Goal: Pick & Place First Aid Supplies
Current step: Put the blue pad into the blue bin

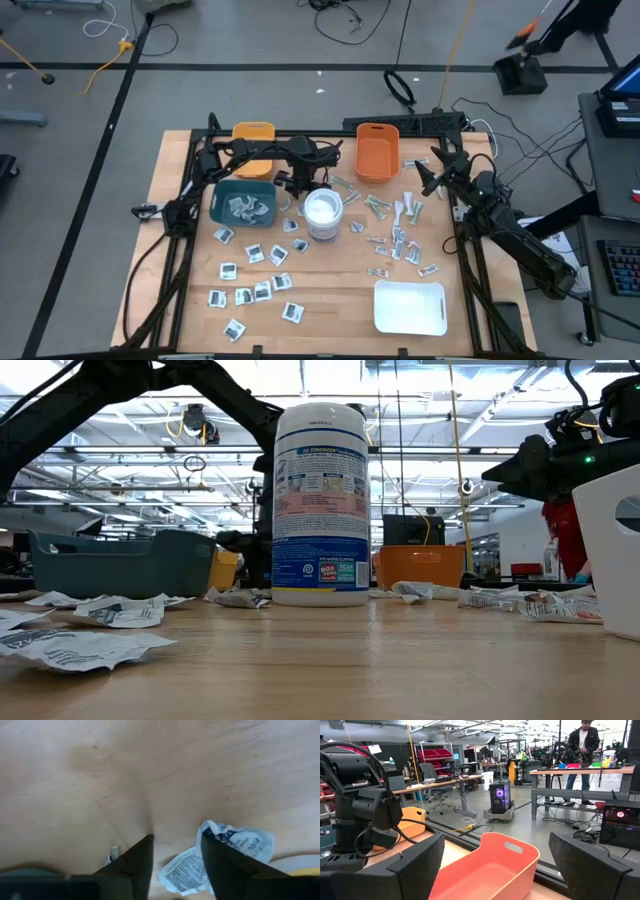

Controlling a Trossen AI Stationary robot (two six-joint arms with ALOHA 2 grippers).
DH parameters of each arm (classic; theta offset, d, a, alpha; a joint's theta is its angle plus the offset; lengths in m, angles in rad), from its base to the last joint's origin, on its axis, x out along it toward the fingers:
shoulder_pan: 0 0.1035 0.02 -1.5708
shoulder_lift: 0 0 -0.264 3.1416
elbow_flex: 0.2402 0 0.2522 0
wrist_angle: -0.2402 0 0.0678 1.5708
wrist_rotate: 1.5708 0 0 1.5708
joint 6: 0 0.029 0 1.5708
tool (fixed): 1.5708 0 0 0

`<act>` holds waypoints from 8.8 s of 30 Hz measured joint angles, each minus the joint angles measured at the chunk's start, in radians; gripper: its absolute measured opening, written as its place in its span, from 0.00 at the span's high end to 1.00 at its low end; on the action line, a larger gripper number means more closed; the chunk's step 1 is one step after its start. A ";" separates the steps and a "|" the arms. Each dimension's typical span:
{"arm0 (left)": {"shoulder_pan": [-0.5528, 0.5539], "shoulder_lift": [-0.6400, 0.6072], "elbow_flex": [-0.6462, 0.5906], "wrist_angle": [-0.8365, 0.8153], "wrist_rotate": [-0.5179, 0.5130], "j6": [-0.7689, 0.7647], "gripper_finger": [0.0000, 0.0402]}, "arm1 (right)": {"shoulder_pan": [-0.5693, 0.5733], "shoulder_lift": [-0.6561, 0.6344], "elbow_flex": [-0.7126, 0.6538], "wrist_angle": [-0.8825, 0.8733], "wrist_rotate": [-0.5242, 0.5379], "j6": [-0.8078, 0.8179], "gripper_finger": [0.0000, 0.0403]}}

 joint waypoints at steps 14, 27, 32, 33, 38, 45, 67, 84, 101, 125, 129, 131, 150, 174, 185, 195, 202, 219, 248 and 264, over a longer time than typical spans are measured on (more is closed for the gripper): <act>0.025 0.002 -0.002 0.000 -0.007 0.100 0.94 | 0.000 0.000 0.000 0.000 0.000 0.000 0.11; 0.045 0.002 0.002 -0.005 -0.003 0.174 1.00 | 0.000 0.000 0.000 0.000 0.000 0.000 0.11; 0.055 0.002 0.032 -0.046 -0.038 0.176 1.00 | 0.000 0.000 0.000 0.000 0.000 0.000 0.11; 0.055 0.002 0.035 -0.054 -0.046 0.174 1.00 | 0.000 0.000 0.000 0.000 0.000 0.000 0.11; 0.052 -0.012 0.043 -0.059 -0.028 0.196 1.00 | 0.000 0.000 0.000 0.000 0.000 0.000 0.11; 0.066 -0.014 0.072 -0.081 -0.034 0.200 0.96 | 0.000 0.000 0.000 0.000 0.000 0.000 0.11; 0.051 -0.014 0.031 -0.009 -0.047 0.385 0.51 | 0.000 0.000 0.000 0.000 0.000 0.000 0.11; 0.059 -0.014 -0.007 0.052 -0.035 0.421 0.99 | 0.000 0.000 0.000 0.000 0.000 0.000 0.11; 0.119 -0.028 0.244 -0.235 -0.093 0.545 1.00 | 0.000 0.000 0.000 0.000 0.000 0.000 0.11; 0.050 -0.443 -0.044 -0.184 -0.112 0.473 1.00 | 0.000 0.000 0.000 0.000 0.000 0.000 0.11; 0.022 -0.587 -0.225 -0.133 -0.111 0.408 1.00 | 0.000 0.000 0.000 0.000 0.000 0.000 0.11; 0.013 -0.656 -0.308 -0.125 -0.111 0.377 1.00 | 0.000 0.000 0.000 0.000 0.000 0.000 0.11; 0.000 -0.957 -0.828 0.005 -0.210 0.249 1.00 | 0.000 0.000 0.000 0.000 0.000 0.000 0.11; 0.006 -0.955 -0.870 0.041 -0.179 0.201 0.49 | 0.000 0.000 0.000 0.000 0.000 0.000 0.11; 0.020 -0.789 -0.622 -0.163 -0.268 0.250 0.46 | 0.000 0.000 0.000 0.000 0.000 0.000 0.11; 0.020 -0.530 -0.296 -0.314 -0.364 0.249 0.48 | 0.000 0.000 0.000 0.000 0.000 0.000 0.11; 0.020 -0.343 -0.032 -0.344 -0.373 0.281 0.45 | 0.000 0.000 0.000 0.000 0.000 0.000 0.11; 0.020 -0.081 0.152 -0.356 -0.308 0.105 0.57 | 0.000 0.000 0.000 0.000 0.000 0.000 0.11; -0.010 0.003 0.037 -0.242 -0.051 -0.145 0.53 | 0.000 0.000 0.000 0.000 0.000 0.000 0.11; -0.009 0.003 0.002 -0.160 -0.027 -0.066 0.82 | 0.000 0.000 0.000 0.000 0.000 0.000 0.11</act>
